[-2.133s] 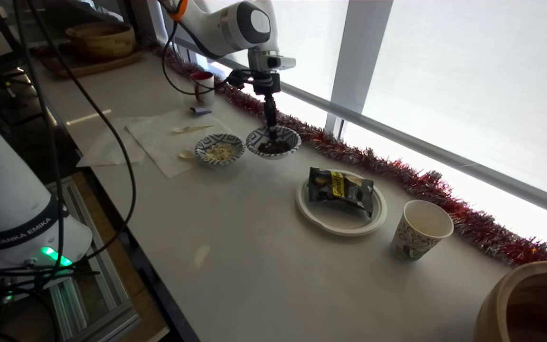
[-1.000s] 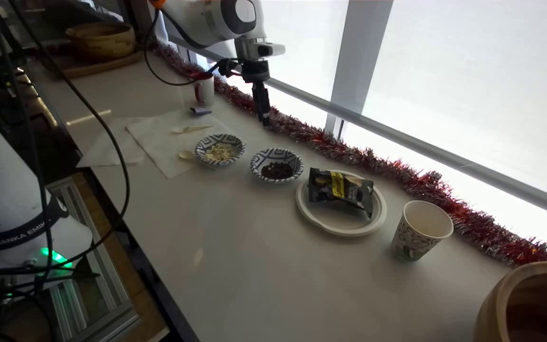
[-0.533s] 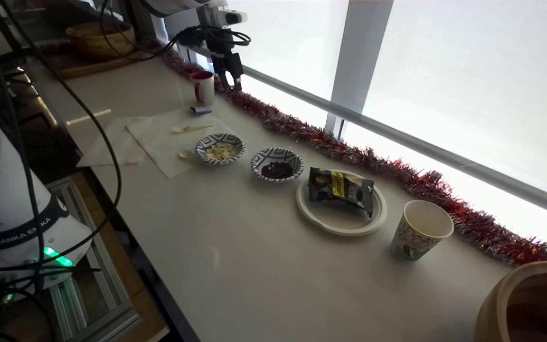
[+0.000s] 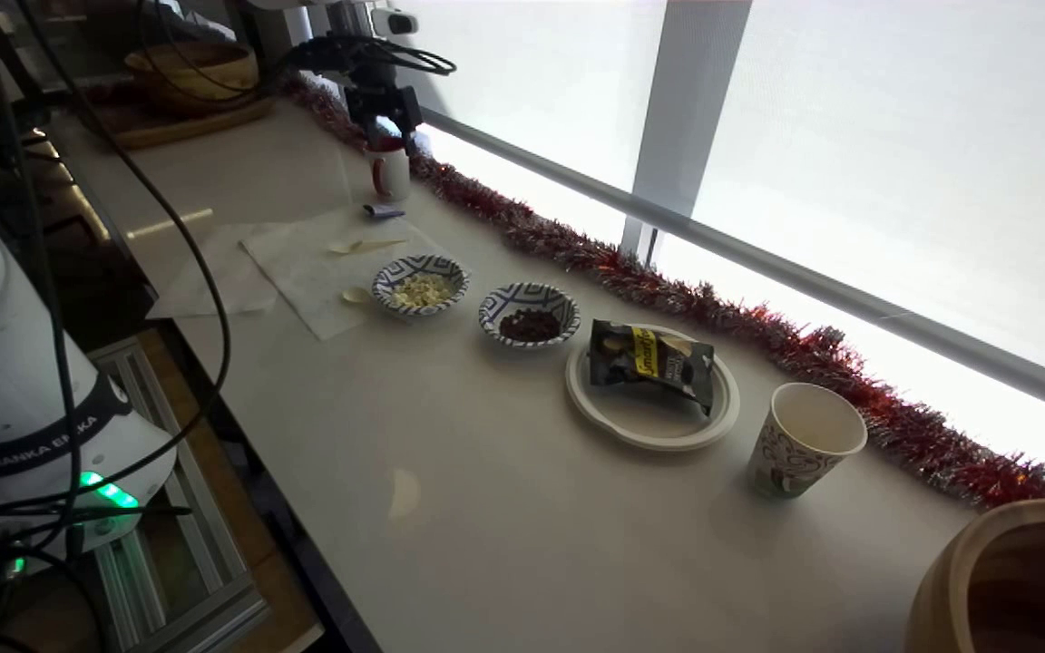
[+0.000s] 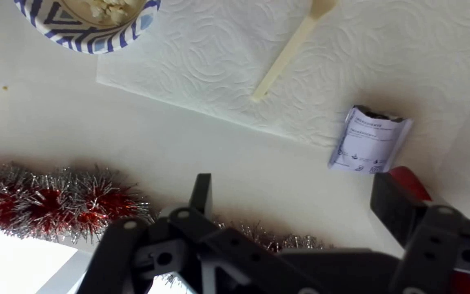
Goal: Move the bowl and mug to the right
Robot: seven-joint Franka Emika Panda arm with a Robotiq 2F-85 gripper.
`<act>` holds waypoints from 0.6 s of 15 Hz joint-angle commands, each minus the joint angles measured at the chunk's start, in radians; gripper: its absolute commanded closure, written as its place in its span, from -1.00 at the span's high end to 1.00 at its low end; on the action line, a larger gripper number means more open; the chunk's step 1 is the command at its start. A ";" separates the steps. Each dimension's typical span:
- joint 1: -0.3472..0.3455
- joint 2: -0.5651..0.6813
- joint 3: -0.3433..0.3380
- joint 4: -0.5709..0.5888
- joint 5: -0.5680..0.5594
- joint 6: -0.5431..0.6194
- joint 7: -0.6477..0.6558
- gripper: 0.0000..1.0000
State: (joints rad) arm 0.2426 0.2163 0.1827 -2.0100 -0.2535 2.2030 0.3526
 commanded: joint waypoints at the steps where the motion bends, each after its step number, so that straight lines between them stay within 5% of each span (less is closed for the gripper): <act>1: 0.009 0.000 -0.011 0.002 0.004 -0.002 -0.008 1.00; 9: 0.035 0.139 0.015 0.121 0.151 0.148 0.026 1.00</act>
State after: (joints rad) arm 0.2531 0.2708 0.1913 -1.9755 -0.1671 2.2840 0.3481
